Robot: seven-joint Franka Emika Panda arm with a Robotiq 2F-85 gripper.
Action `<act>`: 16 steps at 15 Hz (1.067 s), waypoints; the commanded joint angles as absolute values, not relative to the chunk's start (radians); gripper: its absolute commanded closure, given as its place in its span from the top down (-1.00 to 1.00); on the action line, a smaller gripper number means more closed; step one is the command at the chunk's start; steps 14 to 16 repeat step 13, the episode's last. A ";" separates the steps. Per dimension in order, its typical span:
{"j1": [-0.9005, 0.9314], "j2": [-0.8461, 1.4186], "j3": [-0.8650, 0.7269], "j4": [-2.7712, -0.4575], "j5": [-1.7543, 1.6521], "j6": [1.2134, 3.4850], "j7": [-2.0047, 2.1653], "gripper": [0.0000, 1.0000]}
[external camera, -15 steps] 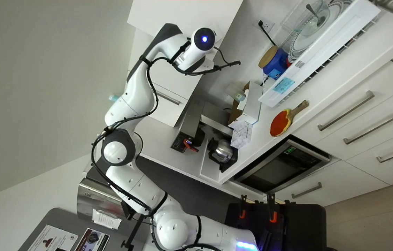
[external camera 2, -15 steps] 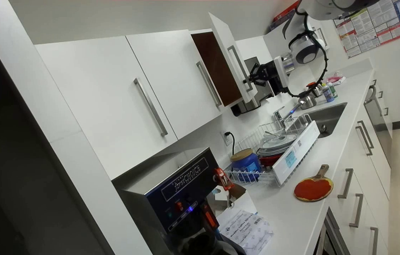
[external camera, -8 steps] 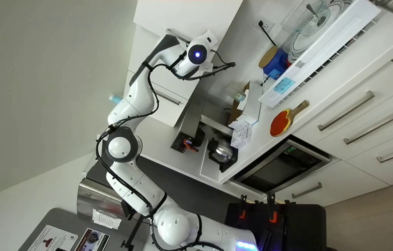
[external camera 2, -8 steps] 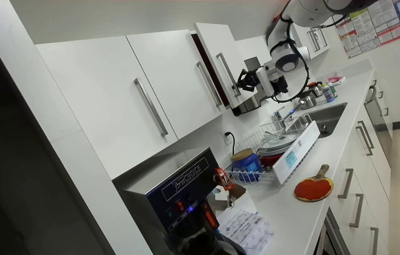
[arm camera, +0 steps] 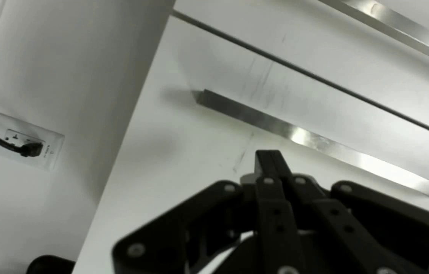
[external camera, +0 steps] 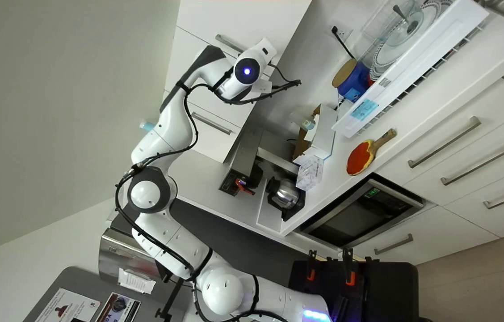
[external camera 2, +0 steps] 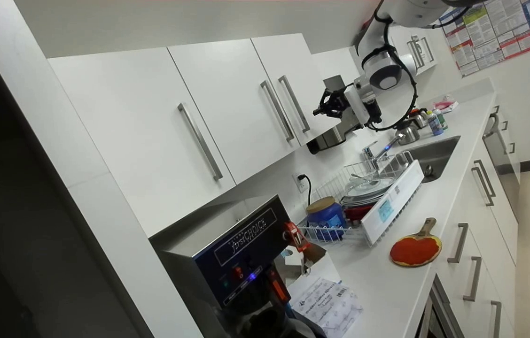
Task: Remove the blue object from the bottom shelf, put it in the drawer and then close the drawer
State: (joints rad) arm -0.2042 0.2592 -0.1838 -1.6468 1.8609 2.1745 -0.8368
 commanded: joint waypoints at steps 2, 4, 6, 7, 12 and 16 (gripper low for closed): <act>-0.221 0.080 -0.221 -1.854 1.685 2.153 -0.771 -1.00; -0.231 0.016 -0.240 -1.927 1.567 2.152 -0.722 -1.00; -0.246 -0.041 -0.256 -1.989 1.439 2.132 -0.665 -1.00; -0.254 -0.068 -0.264 -2.019 1.377 2.120 -0.641 -1.00; -0.285 -0.153 -0.296 -2.102 1.177 2.054 -0.574 -1.00; -0.289 -0.164 -0.301 -2.111 1.157 2.047 -0.572 -1.00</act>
